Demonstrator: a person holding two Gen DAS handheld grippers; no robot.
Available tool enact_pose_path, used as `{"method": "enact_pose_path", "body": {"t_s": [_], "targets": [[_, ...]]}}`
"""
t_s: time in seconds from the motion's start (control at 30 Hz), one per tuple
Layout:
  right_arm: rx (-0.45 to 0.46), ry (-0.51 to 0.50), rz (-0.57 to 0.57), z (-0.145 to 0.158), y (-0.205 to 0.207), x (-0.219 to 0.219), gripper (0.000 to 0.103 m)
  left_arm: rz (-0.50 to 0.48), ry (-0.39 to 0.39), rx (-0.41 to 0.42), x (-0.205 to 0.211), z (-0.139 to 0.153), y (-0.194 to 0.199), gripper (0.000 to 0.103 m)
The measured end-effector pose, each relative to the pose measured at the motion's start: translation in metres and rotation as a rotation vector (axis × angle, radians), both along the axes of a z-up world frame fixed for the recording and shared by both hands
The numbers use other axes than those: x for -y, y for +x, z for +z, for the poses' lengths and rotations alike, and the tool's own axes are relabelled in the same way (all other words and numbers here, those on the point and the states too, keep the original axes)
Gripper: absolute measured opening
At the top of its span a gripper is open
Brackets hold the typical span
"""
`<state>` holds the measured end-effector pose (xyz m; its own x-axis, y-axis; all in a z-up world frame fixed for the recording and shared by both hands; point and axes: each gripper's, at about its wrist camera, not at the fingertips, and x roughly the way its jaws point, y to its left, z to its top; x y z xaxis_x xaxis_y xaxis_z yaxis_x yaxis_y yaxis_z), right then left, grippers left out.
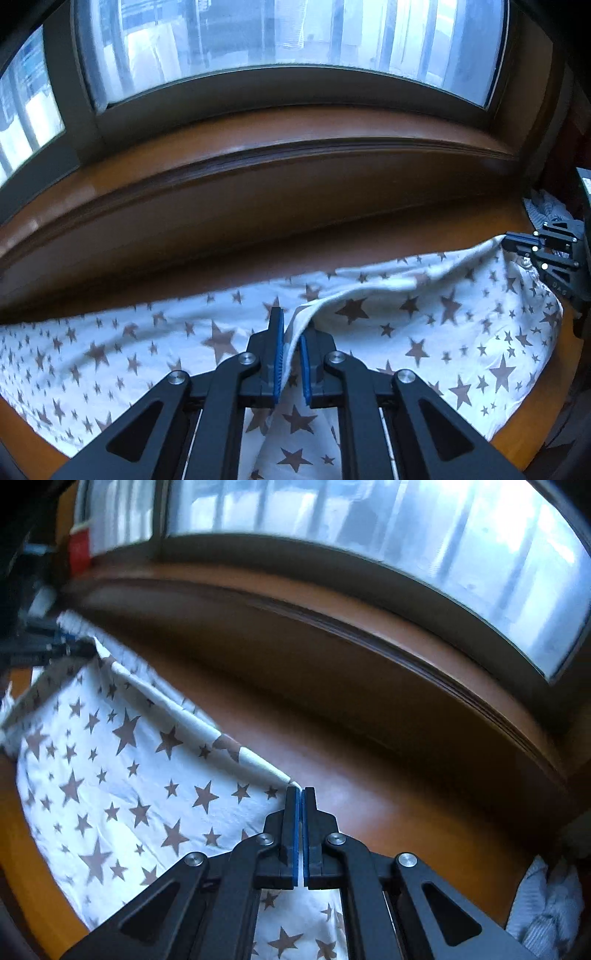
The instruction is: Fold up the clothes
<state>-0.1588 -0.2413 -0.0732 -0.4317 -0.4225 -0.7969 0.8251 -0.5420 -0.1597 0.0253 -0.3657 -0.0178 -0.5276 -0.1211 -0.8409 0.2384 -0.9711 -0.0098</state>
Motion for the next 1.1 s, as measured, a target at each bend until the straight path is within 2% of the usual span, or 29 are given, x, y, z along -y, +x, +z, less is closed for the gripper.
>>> {"method": "enact_pose_path", "body": {"t_s": [0.13, 0.2, 0.23, 0.27, 0.3, 0.37, 0.4, 0.53, 0.6, 0.67, 0.73, 0.8, 0.97, 1.1], "targets": [[0.023, 0.055, -0.03, -0.021, -0.006, 0.003, 0.002, 0.017, -0.005, 0.06, 0.004, -0.02, -0.005, 0.008], [0.015, 0.089, -0.046, -0.031, -0.004, 0.004, 0.002, 0.012, -0.046, 0.074, -0.001, -0.029, -0.006, 0.008], [0.001, 0.089, -0.058, -0.029, -0.002, 0.003, 0.006, 0.009, -0.069, 0.08, -0.004, -0.033, -0.006, 0.008], [-0.006, 0.1, -0.084, -0.026, -0.001, 0.0, 0.007, 0.006, -0.091, 0.085, -0.008, -0.038, -0.006, 0.012], [-0.017, 0.102, -0.113, -0.021, 0.002, -0.005, 0.009, 0.008, -0.119, 0.088, -0.01, -0.039, -0.005, 0.021], [-0.06, 0.069, -0.182, -0.004, 0.011, -0.02, 0.011, 0.015, -0.172, 0.09, -0.014, -0.04, 0.001, 0.031], [-0.069, 0.042, -0.219, 0.004, 0.016, -0.03, 0.012, 0.024, -0.173, 0.087, -0.014, -0.04, 0.004, 0.033], [-0.004, -0.145, -0.387, 0.027, 0.04, -0.085, 0.013, 0.069, -0.075, 0.069, -0.005, -0.041, 0.019, 0.034], [0.055, -0.205, -0.435, 0.024, 0.051, -0.122, 0.014, 0.079, -0.071, 0.062, -0.007, -0.042, 0.025, 0.035], [0.083, -0.147, -0.434, 0.01, 0.05, -0.118, 0.013, 0.082, -0.096, 0.06, -0.014, -0.042, 0.031, 0.035], [0.067, -0.077, -0.425, -0.007, 0.055, -0.118, 0.013, 0.084, -0.124, 0.059, -0.021, -0.043, 0.036, 0.035], [0.047, -0.057, -0.435, -0.015, 0.059, -0.127, 0.013, 0.09, -0.112, 0.061, -0.026, -0.043, 0.044, 0.035], [0.063, -0.045, -0.456, -0.012, 0.066, -0.159, 0.013, 0.103, -0.033, 0.072, -0.044, -0.043, 0.07, 0.035], [0.092, -0.043, -0.472, -0.002, 0.071, -0.189, 0.013, 0.096, -0.012, 0.082, -0.069, -0.043, 0.093, 0.035]]}}
